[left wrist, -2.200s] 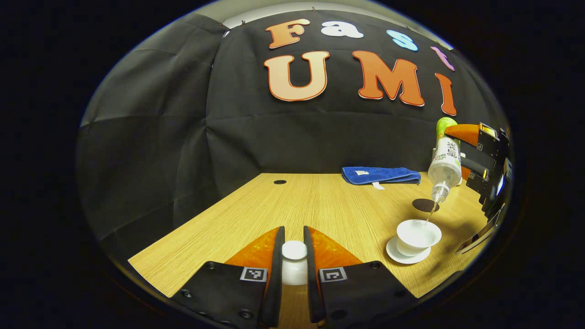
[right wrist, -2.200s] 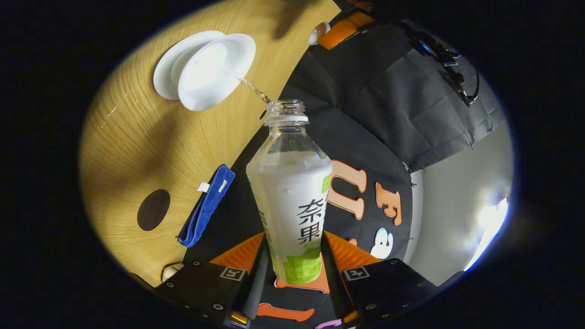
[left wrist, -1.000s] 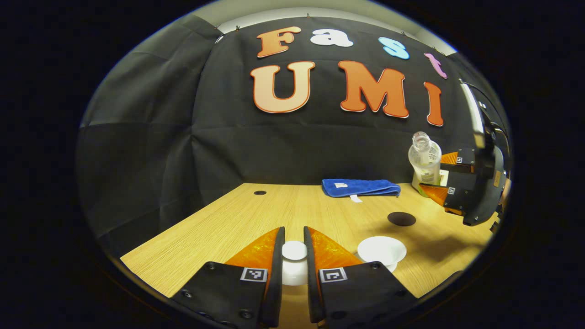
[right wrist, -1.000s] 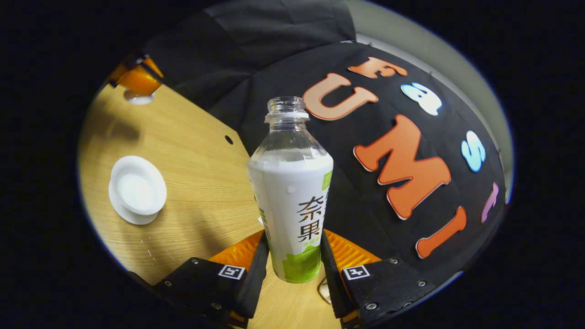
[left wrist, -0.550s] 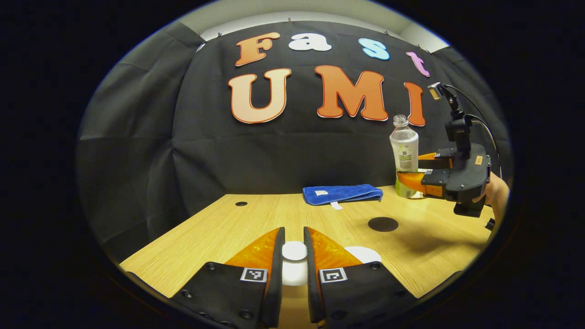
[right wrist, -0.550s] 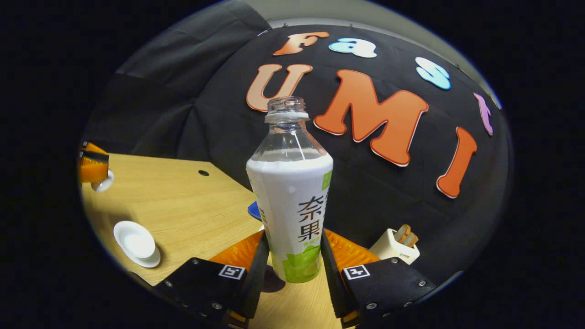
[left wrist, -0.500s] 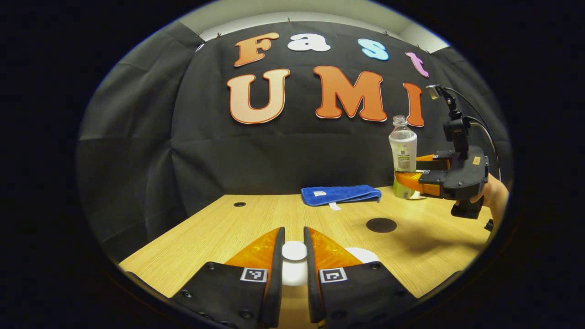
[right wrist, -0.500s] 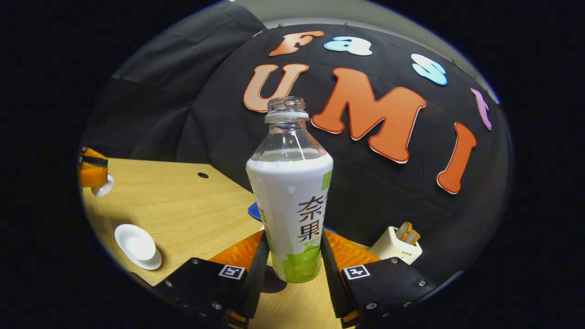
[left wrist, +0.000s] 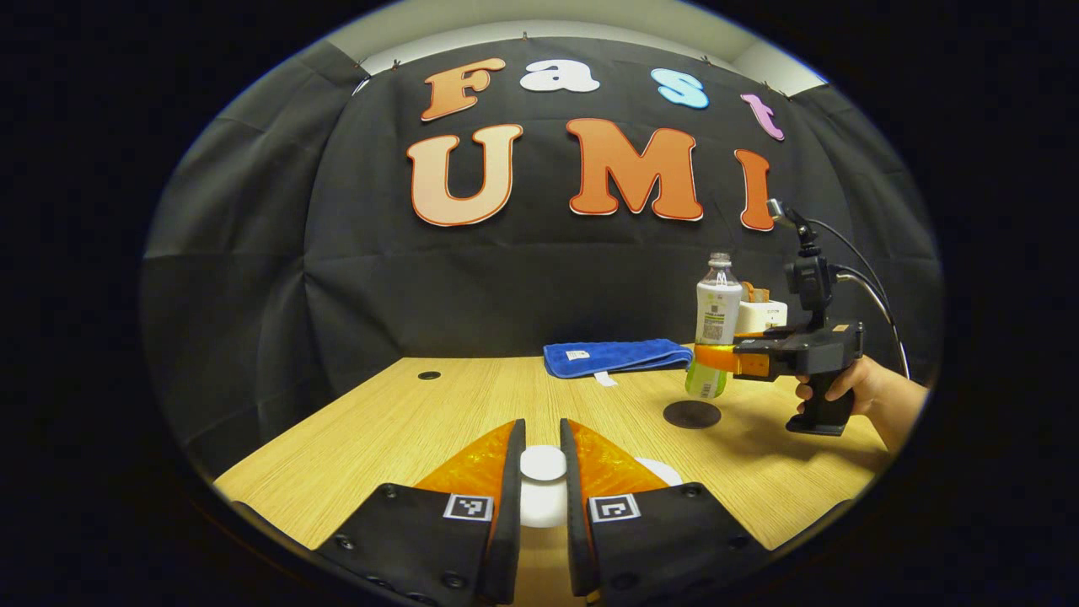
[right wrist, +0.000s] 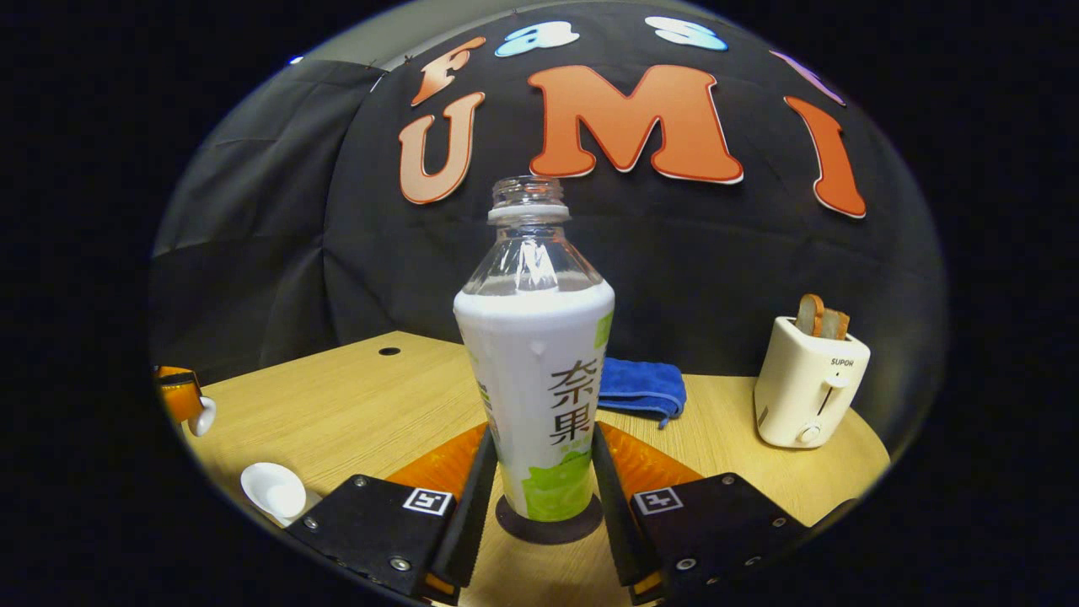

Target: Open the teacup lid with one hand, grasp the water bottle and pour water into the teacup with the other hand; after pouring, place the water bottle on the coaster and then close the teacup lid.

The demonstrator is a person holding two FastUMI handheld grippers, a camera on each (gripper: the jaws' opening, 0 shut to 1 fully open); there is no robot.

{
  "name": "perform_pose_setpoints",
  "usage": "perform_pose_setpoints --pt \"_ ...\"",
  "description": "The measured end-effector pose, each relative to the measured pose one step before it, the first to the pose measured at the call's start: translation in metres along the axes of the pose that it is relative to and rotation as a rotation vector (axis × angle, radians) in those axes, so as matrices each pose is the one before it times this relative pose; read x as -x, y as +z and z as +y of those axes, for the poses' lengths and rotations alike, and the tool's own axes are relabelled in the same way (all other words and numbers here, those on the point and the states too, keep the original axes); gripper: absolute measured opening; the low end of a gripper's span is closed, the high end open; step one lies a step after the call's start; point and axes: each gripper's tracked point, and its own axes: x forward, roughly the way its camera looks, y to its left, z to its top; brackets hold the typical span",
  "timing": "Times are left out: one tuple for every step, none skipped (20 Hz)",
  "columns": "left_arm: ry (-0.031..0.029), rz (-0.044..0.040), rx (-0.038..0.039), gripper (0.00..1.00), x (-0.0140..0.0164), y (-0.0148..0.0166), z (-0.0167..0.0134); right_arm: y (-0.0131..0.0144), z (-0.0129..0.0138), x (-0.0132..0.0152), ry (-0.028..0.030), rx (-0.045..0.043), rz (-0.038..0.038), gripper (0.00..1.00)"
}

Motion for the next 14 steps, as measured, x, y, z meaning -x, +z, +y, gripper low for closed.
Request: perform_pose_setpoints --pt "-0.00221 0.00565 0.00494 0.28 -0.00249 -0.00167 -0.00099 -0.00509 0.00077 -0.00247 0.00021 -0.00195 0.01747 0.64" --pt "-0.00041 0.00504 0.00307 0.27 0.00021 -0.0018 -0.00021 -0.00711 -0.00113 -0.00345 -0.00319 0.00262 0.01191 0.64" --pt "-0.00055 0.0011 0.00163 0.27 -0.00063 -0.00053 -0.00089 -0.0032 -0.00011 -0.00242 0.00181 -0.00271 0.00396 0.64" --pt "0.0016 0.00359 -0.00165 0.28 0.00001 -0.00167 0.00063 -0.00436 0.00178 -0.00157 0.00389 -0.00881 0.00422 0.64" --pt "0.00037 0.00272 -0.00305 0.27 -0.00042 -0.00163 0.00012 -0.00325 0.00208 -0.00193 0.00698 -0.0091 0.00527 0.64" --pt "0.00147 0.00438 -0.00411 0.28 0.00007 -0.0015 -0.00018 -0.0043 0.00022 -0.00128 -0.00083 -0.00155 0.00788 0.64" --pt "-0.00209 0.00555 0.00314 0.27 -0.00079 -0.00337 -0.00042 -0.00341 -0.00125 -0.00118 -0.00362 0.00007 0.00706 0.64" --pt "-0.00083 0.00348 0.00567 0.28 0.00016 -0.00161 -0.00008 -0.00409 -0.00102 -0.0003 -0.00407 -0.00027 0.00514 0.64" --pt "0.00205 0.0053 0.00292 0.28 0.00017 -0.00209 0.00073 -0.00268 -0.00034 -0.00164 -0.00191 -0.00138 0.0071 0.64" --pt "0.00325 0.00068 0.00294 0.27 0.00094 -0.00112 0.00026 -0.00296 -0.00086 -0.00019 -0.00169 0.00428 0.00565 0.64" --pt "0.00075 0.00178 0.00229 0.27 -0.00115 -0.00061 0.00025 0.00316 0.00133 -0.0017 0.00349 0.00184 -0.01469 0.64" --pt "-0.00042 0.00159 0.0009 0.27 -0.00024 -0.00036 -0.00007 -0.00087 0.00032 0.00076 0.00008 0.00547 0.00048 0.64" --pt "-0.00233 0.00093 0.00181 0.27 -0.00047 0.00024 -0.00133 -0.00024 -0.00028 -0.00005 0.00001 0.00397 -0.00126 0.64" --pt "-0.00419 0.00184 0.0051 0.28 -0.00081 -0.00104 -0.0027 -0.00056 0.00013 0.0003 -0.00185 0.00205 0.00023 0.64"
